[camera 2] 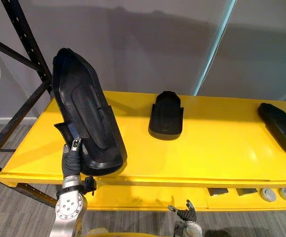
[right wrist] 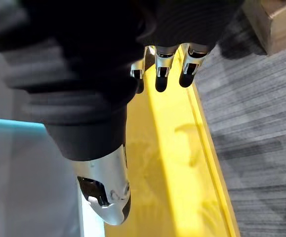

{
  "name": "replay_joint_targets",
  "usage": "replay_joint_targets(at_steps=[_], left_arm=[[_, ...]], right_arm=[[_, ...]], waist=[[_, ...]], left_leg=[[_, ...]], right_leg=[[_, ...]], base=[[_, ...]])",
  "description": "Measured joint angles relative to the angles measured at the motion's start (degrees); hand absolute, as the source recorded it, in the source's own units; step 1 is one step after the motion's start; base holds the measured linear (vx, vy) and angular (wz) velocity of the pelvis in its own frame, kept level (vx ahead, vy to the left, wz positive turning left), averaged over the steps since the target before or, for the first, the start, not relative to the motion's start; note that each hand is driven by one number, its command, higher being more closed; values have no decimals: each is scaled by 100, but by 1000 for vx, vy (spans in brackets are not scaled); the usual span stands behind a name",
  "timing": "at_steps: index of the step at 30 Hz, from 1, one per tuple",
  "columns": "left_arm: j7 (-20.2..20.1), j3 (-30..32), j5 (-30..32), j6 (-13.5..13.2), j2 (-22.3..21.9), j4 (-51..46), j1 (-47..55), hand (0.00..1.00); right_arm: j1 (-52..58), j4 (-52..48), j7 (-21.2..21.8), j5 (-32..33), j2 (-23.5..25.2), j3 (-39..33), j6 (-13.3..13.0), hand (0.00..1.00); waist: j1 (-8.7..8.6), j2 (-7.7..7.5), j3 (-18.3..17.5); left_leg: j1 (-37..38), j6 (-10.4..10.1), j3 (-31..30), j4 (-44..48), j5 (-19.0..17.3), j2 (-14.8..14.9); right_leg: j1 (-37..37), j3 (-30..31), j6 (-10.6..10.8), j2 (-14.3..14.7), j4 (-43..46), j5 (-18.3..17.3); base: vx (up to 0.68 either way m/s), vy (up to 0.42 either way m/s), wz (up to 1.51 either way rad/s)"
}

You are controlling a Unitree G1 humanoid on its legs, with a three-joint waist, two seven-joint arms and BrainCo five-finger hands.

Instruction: Walk over and take plastic housings, then place them on the shelf

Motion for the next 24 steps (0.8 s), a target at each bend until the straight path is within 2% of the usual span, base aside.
replay_joint_targets(at_steps=[6, 10, 16, 24], left_arm=[[3, 72, 1, 20, -8, 8, 4, 100], [3, 78, 4, 39, 8, 114, 1, 100], [7, 339, 246, 203, 303, 163, -100, 100], [28, 1071, 285, 525, 796, 809, -1099, 100]], right_arm=[[1, 29, 4, -2, -4, 40, -9, 0], [22, 173, 7, -5, -14, 108, -9, 0], [147, 273, 28, -87, -68, 129, -11, 0], [262, 452, 248, -234, -94, 126, 19, 0]], waist=[[5, -7, -14], [0, 9, -14], [-22, 72, -48], [-70, 92, -75]], left_leg=[[161, 111, 199, -294, 183, -12], [242, 90, 288, -404, 224, 17], [289, 30, 375, -662, 389, 17], [190, -11, 397, -960, 595, -16]], right_leg=[[214, 160, 22, 13, -618, 409], [300, 225, 33, 54, -870, 549], [275, 323, 25, 105, -1097, 739], [170, 447, 10, 181, -1383, 941]], base=[[36, 39, -13], [-27, 18, -12], [-78, -4, -9], [-122, -4, -6]])
